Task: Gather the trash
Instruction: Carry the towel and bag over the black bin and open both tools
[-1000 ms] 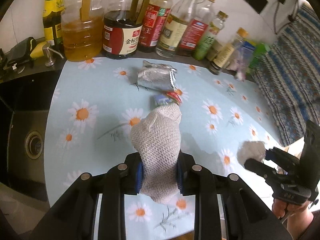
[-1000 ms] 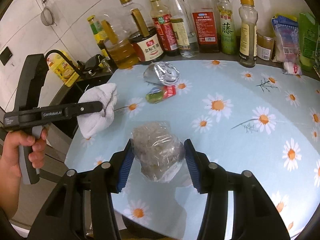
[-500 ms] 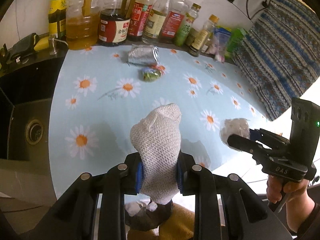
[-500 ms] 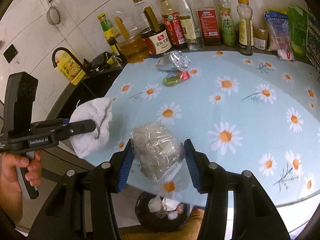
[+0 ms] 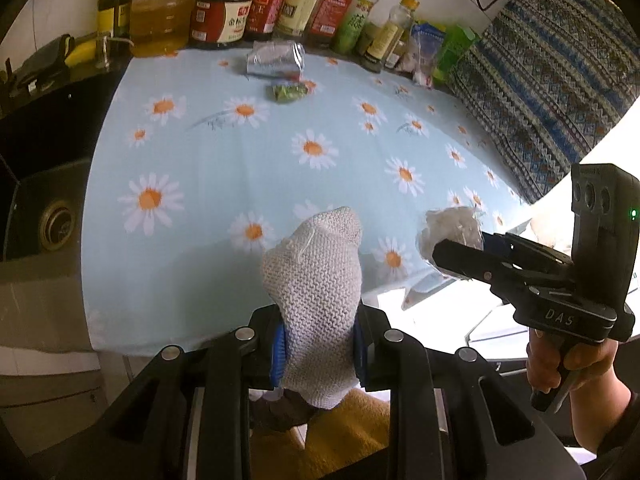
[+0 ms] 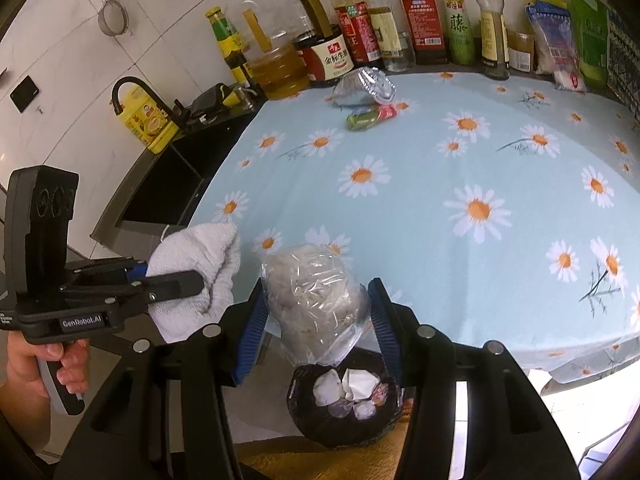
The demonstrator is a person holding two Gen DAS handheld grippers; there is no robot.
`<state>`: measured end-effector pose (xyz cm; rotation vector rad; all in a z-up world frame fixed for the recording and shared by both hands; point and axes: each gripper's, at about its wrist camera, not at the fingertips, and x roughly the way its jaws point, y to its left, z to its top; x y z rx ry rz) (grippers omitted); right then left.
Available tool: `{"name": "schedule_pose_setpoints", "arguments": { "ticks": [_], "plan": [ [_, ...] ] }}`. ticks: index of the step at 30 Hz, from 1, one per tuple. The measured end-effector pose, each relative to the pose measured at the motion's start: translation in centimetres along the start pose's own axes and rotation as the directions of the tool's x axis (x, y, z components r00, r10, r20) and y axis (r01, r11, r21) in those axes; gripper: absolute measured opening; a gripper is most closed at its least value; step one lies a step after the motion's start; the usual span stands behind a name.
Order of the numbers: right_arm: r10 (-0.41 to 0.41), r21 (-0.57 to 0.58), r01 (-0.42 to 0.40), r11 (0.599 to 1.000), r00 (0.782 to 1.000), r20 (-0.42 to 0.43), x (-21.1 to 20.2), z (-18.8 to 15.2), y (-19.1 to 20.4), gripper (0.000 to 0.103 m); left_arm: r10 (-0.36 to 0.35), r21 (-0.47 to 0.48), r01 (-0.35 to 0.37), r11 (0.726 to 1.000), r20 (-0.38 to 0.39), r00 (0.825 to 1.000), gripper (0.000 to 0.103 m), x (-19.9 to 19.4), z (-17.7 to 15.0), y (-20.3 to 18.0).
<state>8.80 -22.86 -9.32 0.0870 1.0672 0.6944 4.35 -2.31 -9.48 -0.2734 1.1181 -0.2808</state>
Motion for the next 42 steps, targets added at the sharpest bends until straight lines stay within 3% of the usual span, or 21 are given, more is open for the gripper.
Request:
{"name": "schedule_pose_setpoints", "arguments": {
  "ticks": [7,17,29,42],
  "plan": [
    [0.019,0.006,-0.019,1.000,1.000,-0.022,0.5,-2.1,0.7,0.051,-0.015,-0.008,0.015,1.000,-0.039,0.999,0.024,0.7,-2.7,0.1],
    [0.030,0.042,-0.026,0.999,0.992,-0.120,3.2,-6.1,0.4,0.051,-0.023,-0.041,0.018,0.999,-0.126,0.992,0.024,3.0,-6.3,1.4],
    [0.028,0.091,-0.006,0.996,0.970,-0.242,7.5,-10.5,-1.3,0.051,-0.029,-0.089,0.004,0.996,-0.281,0.959,0.025,7.7,-11.1,3.4],
    [0.014,0.142,0.039,0.989,0.935,-0.355,11.8,-14.0,-3.7,0.051,-0.017,-0.114,-0.028,0.993,-0.376,0.927,0.025,12.3,-14.1,5.2]
  ]
}}
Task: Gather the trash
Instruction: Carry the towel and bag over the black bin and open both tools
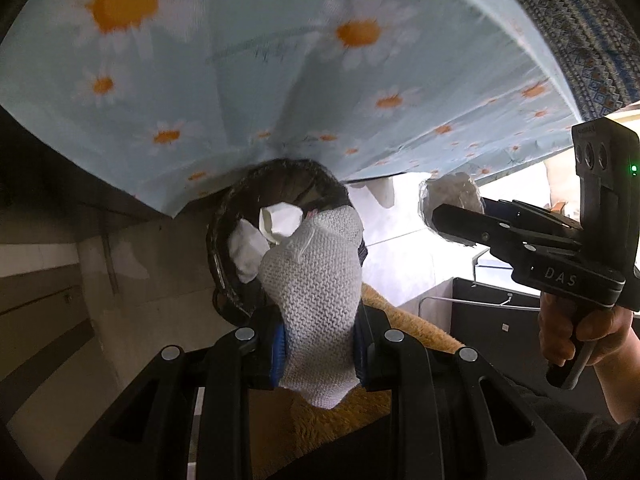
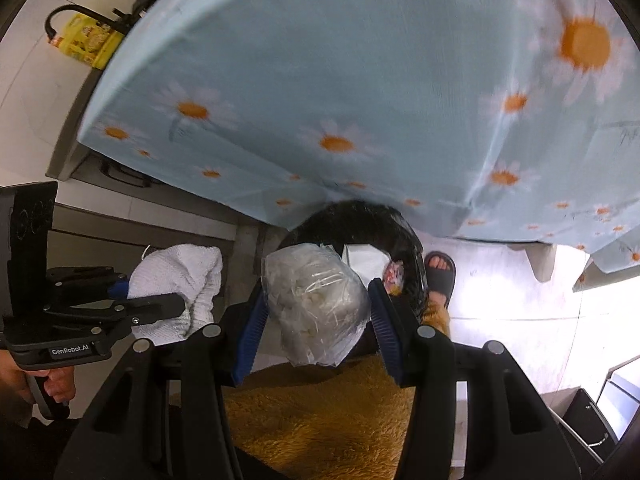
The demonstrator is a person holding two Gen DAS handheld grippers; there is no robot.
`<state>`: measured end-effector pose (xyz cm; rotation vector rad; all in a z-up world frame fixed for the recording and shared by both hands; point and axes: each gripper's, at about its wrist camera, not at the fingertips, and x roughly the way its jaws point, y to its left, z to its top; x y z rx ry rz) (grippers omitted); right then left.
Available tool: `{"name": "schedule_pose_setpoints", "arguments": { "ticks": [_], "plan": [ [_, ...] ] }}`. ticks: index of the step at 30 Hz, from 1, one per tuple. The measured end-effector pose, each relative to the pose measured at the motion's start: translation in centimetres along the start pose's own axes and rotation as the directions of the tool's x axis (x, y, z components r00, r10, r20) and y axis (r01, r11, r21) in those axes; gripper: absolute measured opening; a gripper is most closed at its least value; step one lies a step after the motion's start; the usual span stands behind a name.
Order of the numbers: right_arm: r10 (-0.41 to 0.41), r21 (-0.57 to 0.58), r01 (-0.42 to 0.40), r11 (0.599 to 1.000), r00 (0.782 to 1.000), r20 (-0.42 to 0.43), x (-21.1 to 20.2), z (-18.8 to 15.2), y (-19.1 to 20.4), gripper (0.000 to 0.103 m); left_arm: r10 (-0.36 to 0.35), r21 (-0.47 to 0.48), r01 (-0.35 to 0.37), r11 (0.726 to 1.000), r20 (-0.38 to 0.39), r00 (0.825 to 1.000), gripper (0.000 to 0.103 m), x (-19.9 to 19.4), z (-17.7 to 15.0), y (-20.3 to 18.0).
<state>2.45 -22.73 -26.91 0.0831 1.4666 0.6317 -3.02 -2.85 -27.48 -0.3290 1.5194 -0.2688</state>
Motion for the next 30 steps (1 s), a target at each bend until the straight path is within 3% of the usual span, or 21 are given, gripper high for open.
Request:
{"name": "schedule_pose_setpoints", "arguments": {
  "ticks": [13,23,27,30],
  "plan": [
    [0.002,0.036,0.001,0.999,0.996,-0.091,4.4,-0.6,-1.5,0.051,0.003,-0.085,-0.010,0.996,-0.079,0.997,0.028,4.6,-0.4,1.6],
    [0.023,0.032,-0.020,0.999,0.995,-0.102,4.5,0.2,-1.8,0.052,-0.009,-0.104,0.001,0.995,-0.077,0.997,0.029,5.0,0.2,1.2],
    [0.035,0.046,-0.030,0.998,0.995,-0.095,4.0,0.7,-2.0,0.059,-0.028,-0.152,0.016,0.988,-0.079,0.996,0.050,4.8,0.4,1.7],
    [0.038,0.048,-0.033,0.998,0.995,-0.090,3.7,1.0,-2.1,0.062,-0.036,-0.173,0.022,0.985,-0.075,0.997,0.054,4.6,0.6,2.0]
  ]
}}
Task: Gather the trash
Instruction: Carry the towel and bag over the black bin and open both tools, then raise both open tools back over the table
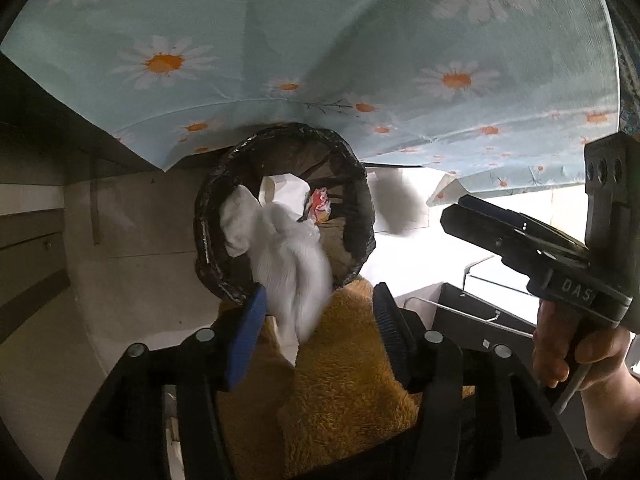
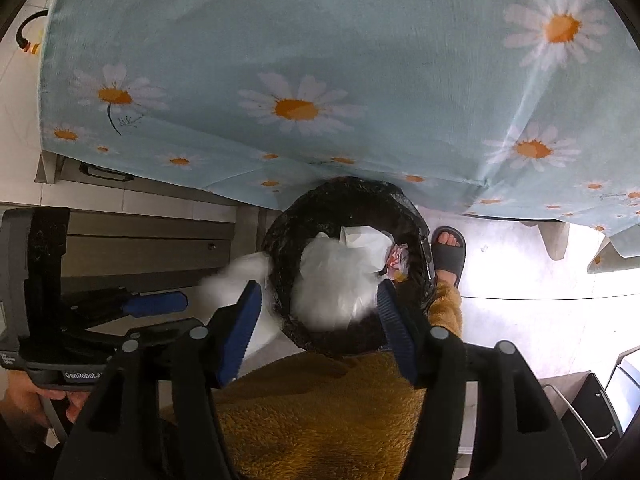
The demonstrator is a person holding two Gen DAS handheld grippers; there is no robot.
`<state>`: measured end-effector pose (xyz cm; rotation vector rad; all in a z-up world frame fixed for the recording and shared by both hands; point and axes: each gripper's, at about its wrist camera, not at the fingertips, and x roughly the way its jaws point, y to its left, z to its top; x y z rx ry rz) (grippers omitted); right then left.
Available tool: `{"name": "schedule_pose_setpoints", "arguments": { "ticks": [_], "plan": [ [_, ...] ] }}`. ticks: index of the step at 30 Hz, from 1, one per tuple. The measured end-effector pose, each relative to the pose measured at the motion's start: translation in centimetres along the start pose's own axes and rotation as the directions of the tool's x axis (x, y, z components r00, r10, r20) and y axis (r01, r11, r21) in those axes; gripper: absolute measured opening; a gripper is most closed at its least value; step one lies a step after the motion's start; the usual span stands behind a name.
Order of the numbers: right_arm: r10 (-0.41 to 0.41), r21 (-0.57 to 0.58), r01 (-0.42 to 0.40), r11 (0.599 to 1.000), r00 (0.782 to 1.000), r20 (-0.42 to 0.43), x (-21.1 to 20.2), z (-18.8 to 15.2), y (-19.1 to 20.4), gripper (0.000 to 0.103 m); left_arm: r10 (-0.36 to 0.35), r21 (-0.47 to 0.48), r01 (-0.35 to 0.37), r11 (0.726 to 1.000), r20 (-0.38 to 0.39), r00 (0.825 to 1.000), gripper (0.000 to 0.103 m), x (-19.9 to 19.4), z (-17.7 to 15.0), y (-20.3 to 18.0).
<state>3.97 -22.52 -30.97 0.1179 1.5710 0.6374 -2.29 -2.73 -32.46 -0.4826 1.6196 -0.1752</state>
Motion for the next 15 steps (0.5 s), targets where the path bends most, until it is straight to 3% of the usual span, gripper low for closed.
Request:
{"name": "schedule_pose_setpoints", "arguments": {
  "ticks": [15],
  "plan": [
    [0.002,-0.013,-0.001,1.000,0.999,0.036,-2.0,0.1,1.0,0.062,0.000,0.011,0.000,1.000,0.035,0.999,0.054,-2.0,0.1,0.0]
  ]
}}
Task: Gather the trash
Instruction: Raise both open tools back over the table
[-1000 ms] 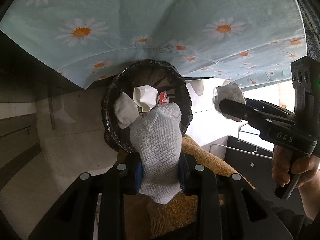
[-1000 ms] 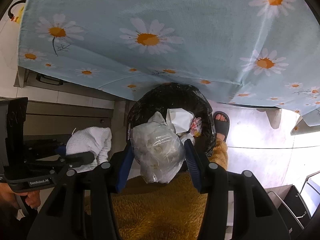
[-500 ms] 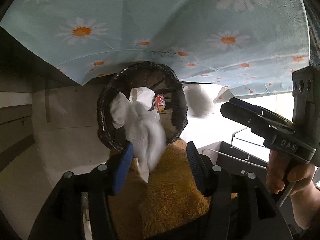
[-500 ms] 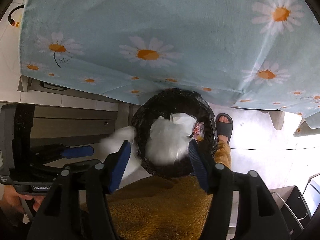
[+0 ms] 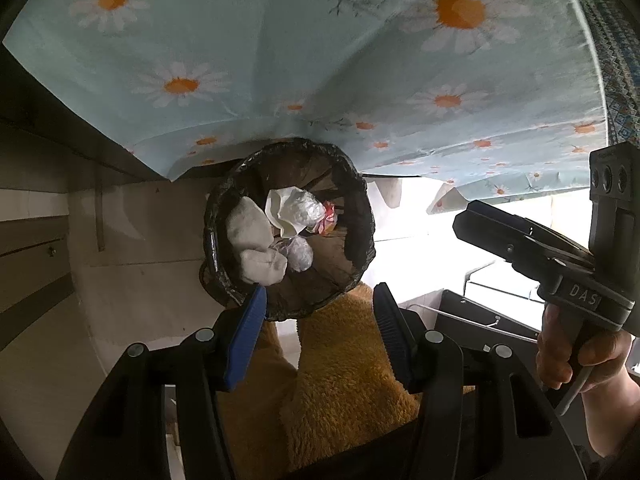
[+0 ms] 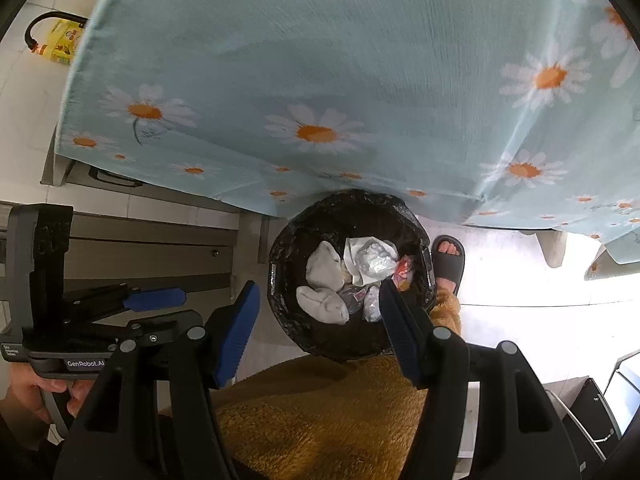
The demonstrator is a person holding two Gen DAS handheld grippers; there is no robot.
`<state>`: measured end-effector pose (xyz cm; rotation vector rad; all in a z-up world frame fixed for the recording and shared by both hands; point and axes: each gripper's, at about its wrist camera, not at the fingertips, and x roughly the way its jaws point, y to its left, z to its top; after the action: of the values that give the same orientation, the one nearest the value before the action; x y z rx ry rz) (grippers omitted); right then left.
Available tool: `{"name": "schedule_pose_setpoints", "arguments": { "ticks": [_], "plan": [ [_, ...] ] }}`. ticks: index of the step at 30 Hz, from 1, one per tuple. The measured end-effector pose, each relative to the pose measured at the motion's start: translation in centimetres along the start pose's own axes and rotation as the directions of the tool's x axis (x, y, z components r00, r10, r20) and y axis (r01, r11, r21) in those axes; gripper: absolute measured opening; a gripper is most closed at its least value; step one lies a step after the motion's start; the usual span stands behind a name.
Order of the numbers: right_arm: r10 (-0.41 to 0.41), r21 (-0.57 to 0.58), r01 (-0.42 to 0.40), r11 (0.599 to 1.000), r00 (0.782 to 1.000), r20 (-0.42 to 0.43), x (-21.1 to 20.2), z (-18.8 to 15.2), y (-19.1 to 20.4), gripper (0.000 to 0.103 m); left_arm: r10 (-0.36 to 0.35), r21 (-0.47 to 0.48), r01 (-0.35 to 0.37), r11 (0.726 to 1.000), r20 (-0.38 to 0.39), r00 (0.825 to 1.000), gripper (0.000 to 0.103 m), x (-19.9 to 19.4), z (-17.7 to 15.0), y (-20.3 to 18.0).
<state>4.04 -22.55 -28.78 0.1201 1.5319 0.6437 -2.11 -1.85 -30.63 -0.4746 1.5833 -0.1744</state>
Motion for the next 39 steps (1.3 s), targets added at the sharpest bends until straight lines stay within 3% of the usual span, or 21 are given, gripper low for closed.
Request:
{"name": "schedule_pose_setpoints", "arguments": {
  "ticks": [15,19,28,39],
  "plan": [
    [0.000,-0.085,0.011,0.996,0.991,0.131,-6.5,0.6,3.0,0.062,-0.013,0.097,0.000,0.995,0.132,0.991,0.054,-7.8,-0.3,-3.8],
    [0.021,-0.125,0.002,0.992,0.983,0.182,-9.2,1.1,4.3,0.062,-0.016,0.129,-0.007,0.992,0.176,0.984,0.061,-10.1,-0.3,-5.0],
    [0.062,-0.189,-0.003,0.982,0.949,0.309,-15.2,2.9,5.8,0.068,-0.020,0.189,-0.039,0.981,0.300,0.954,0.061,-15.3,0.5,-8.3],
    [0.083,-0.229,0.008,0.973,0.919,0.386,-19.1,7.1,4.1,0.073,0.010,0.208,-0.106,0.972,0.416,0.909,0.061,-19.5,4.9,-11.9]
  ]
}}
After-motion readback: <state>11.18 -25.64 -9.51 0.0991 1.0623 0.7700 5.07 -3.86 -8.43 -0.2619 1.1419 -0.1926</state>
